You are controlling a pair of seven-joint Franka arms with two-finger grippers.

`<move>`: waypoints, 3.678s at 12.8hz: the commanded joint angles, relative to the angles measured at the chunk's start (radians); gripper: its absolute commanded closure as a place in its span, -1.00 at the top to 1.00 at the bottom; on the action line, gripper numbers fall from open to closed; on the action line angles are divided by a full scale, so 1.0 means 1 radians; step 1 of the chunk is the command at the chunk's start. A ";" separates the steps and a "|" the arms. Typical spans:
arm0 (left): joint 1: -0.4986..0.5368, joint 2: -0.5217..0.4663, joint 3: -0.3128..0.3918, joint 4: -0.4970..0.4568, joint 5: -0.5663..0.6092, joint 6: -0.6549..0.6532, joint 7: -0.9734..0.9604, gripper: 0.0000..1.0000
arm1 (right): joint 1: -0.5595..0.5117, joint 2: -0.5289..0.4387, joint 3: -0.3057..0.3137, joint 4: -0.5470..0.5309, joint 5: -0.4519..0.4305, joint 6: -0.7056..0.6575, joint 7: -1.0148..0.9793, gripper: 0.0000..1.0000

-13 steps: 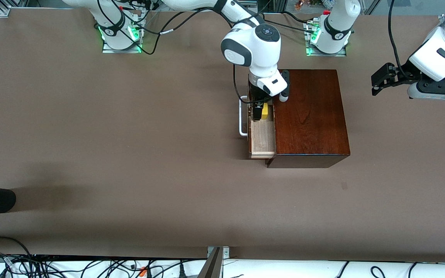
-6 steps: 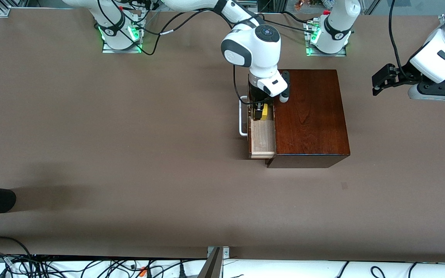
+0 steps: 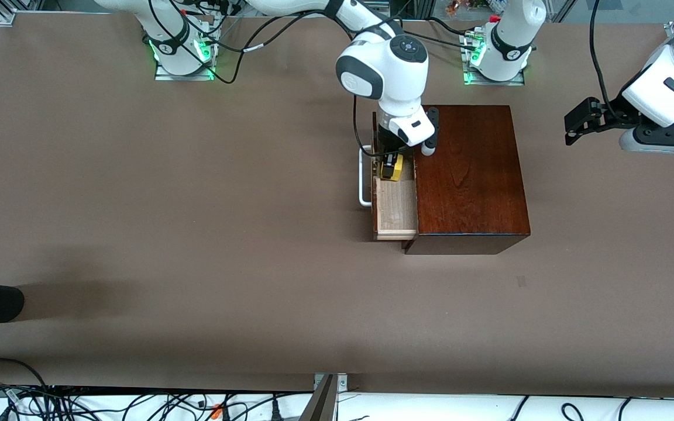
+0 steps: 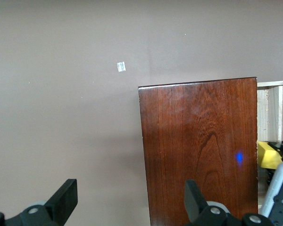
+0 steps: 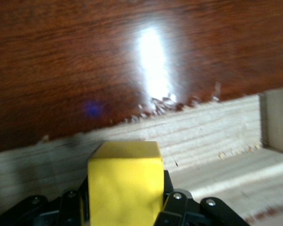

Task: Open drawer, take yellow block, close drawer
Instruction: 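Lift the cube out with the right gripper while the left gripper reaches the drawer, then push the drawer shut with the left gripper while the right gripper lowers the cube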

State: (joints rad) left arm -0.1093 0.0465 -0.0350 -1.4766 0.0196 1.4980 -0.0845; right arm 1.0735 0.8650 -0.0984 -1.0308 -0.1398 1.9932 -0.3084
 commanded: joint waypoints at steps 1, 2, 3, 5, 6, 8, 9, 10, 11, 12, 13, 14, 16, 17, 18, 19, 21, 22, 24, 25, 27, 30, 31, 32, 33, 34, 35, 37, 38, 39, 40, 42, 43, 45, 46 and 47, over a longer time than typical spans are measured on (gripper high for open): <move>-0.001 -0.008 0.004 -0.007 -0.010 -0.006 -0.003 1.00 | -0.009 -0.030 -0.004 0.081 0.035 -0.119 0.055 -0.99; -0.003 -0.008 0.004 -0.007 -0.010 -0.004 -0.003 1.00 | -0.009 -0.050 -0.007 0.081 0.046 -0.120 0.083 -0.99; -0.003 -0.008 0.004 -0.008 -0.010 -0.005 -0.003 1.00 | -0.010 -0.076 -0.007 0.081 0.046 -0.122 0.104 -0.99; -0.004 0.019 0.001 0.004 -0.010 -0.002 -0.003 1.00 | -0.035 -0.130 -0.010 0.081 0.072 -0.155 0.109 -0.99; -0.006 0.035 -0.002 0.015 -0.010 -0.001 -0.003 1.00 | -0.059 -0.167 -0.014 0.081 0.075 -0.192 0.104 -0.99; -0.023 0.067 -0.006 0.025 -0.021 -0.002 0.005 1.00 | -0.133 -0.207 -0.007 0.080 0.081 -0.252 0.098 -0.99; -0.030 0.088 -0.009 0.027 -0.026 -0.002 0.017 1.00 | -0.174 -0.218 -0.004 0.080 0.083 -0.295 0.092 -0.98; -0.056 0.122 -0.022 0.041 -0.027 -0.001 0.041 1.00 | -0.214 -0.240 -0.006 0.080 0.083 -0.344 0.078 -0.93; -0.079 0.159 -0.023 0.061 -0.026 -0.002 0.058 1.00 | -0.268 -0.254 -0.007 0.078 0.085 -0.376 0.077 -0.89; -0.110 0.191 -0.029 0.071 -0.027 -0.001 0.066 1.00 | -0.317 -0.274 -0.017 0.077 0.097 -0.401 0.072 -0.89; -0.145 0.222 -0.031 0.073 -0.030 -0.001 0.090 1.00 | -0.383 -0.308 -0.020 0.066 0.127 -0.430 0.046 -0.89; -0.188 0.257 -0.033 0.073 -0.052 0.002 0.135 1.00 | -0.450 -0.316 -0.023 0.055 0.175 -0.470 0.029 -0.89; -0.254 0.312 -0.043 0.079 -0.119 0.039 0.233 1.00 | -0.594 -0.337 -0.029 0.034 0.290 -0.543 0.023 -0.88; -0.282 0.332 -0.046 0.079 -0.147 0.083 0.286 1.00 | -0.644 -0.351 -0.030 0.015 0.299 -0.580 0.014 -0.83; -0.308 0.351 -0.058 0.079 -0.176 0.129 0.348 1.00 | -0.671 -0.378 -0.040 -0.027 0.298 -0.588 0.014 -0.81; -0.337 0.375 -0.071 0.079 -0.187 0.178 0.426 1.00 | -0.675 -0.421 -0.082 -0.101 0.296 -0.576 0.014 -0.81; -0.386 0.430 -0.107 0.079 -0.187 0.290 0.578 1.00 | -0.675 -0.503 -0.138 -0.280 0.293 -0.513 0.014 -0.79; -0.395 0.458 -0.129 0.079 -0.187 0.345 0.645 1.00 | -0.673 -0.553 -0.159 -0.390 0.290 -0.460 0.023 -0.79; -0.409 0.527 -0.169 0.079 -0.182 0.440 0.815 1.00 | -0.673 -0.633 -0.168 -0.602 0.282 -0.317 0.038 -0.79; -0.426 0.553 -0.174 0.078 -0.181 0.462 0.865 1.00 | -0.673 -0.656 -0.185 -0.688 0.282 -0.236 0.043 -0.79; -0.446 0.582 -0.174 0.073 -0.127 0.472 0.928 1.00 | -0.673 -0.655 -0.194 -0.797 0.284 -0.087 0.048 -0.77; -0.477 0.593 -0.174 0.061 -0.044 0.481 1.046 1.00 | -0.670 -0.643 -0.196 -0.957 0.284 0.183 0.110 -0.77; -0.477 0.593 -0.174 0.058 -0.043 0.472 1.061 1.00 | -0.666 -0.643 -0.196 -0.998 0.284 0.249 0.127 -0.77; -0.471 0.592 -0.172 0.044 -0.043 0.467 1.071 1.00 | -0.664 -0.627 -0.195 -1.021 0.284 0.301 0.135 -0.71; -0.466 0.587 -0.169 0.033 -0.043 0.450 1.074 1.00 | -0.659 -0.600 -0.193 -1.037 0.284 0.353 0.149 -0.70; -0.469 0.586 -0.165 0.038 -0.030 0.421 1.074 1.00 | -0.649 -0.568 -0.191 -1.045 0.286 0.393 0.173 -0.70; -0.464 0.579 -0.167 0.041 0.012 0.401 1.068 1.00 | -0.636 -0.549 -0.191 -1.046 0.286 0.423 0.201 -0.70; -0.463 0.573 -0.163 0.042 0.026 0.358 1.062 1.00 | -0.615 -0.505 -0.190 -1.049 0.286 0.481 0.226 -0.68; -0.463 0.573 -0.160 0.042 0.028 0.346 1.062 1.00 | -0.612 -0.480 -0.188 -1.051 0.287 0.516 0.226 -0.64; -0.461 0.573 -0.155 0.041 0.031 0.337 1.062 1.00 | -0.607 -0.459 -0.188 -1.051 0.287 0.553 0.227 -0.64; -0.460 0.573 -0.148 0.042 0.052 0.324 1.062 1.00 | -0.607 -0.442 -0.188 -1.052 0.293 0.571 0.229 -0.64; -0.458 0.572 -0.141 0.044 0.071 0.304 1.062 1.00 | -0.607 -0.431 -0.187 -1.057 0.301 0.575 0.229 -0.61; -0.458 0.567 -0.131 0.044 0.071 0.282 1.060 1.00 | -0.607 -0.422 -0.187 -1.065 0.301 0.582 0.229 -0.58; -0.458 0.553 -0.108 0.045 0.072 0.243 1.062 1.00 | -0.607 -0.419 -0.187 -1.110 0.301 0.656 0.229 -0.57; -0.458 0.544 -0.091 0.045 0.072 0.226 1.063 1.00 | -0.607 -0.417 -0.187 -1.130 0.302 0.688 0.229 -0.56; -0.457 0.540 -0.085 0.045 0.072 0.216 1.066 1.00 | -0.607 -0.411 -0.187 -1.135 0.302 0.700 0.229 -0.44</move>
State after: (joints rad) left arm -0.5740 0.6232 -0.1505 -1.4200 0.0531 1.7604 0.9637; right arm 0.4612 0.4587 -0.2831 -2.1288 0.1425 2.6418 -0.0831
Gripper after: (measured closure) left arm 0.000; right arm 0.445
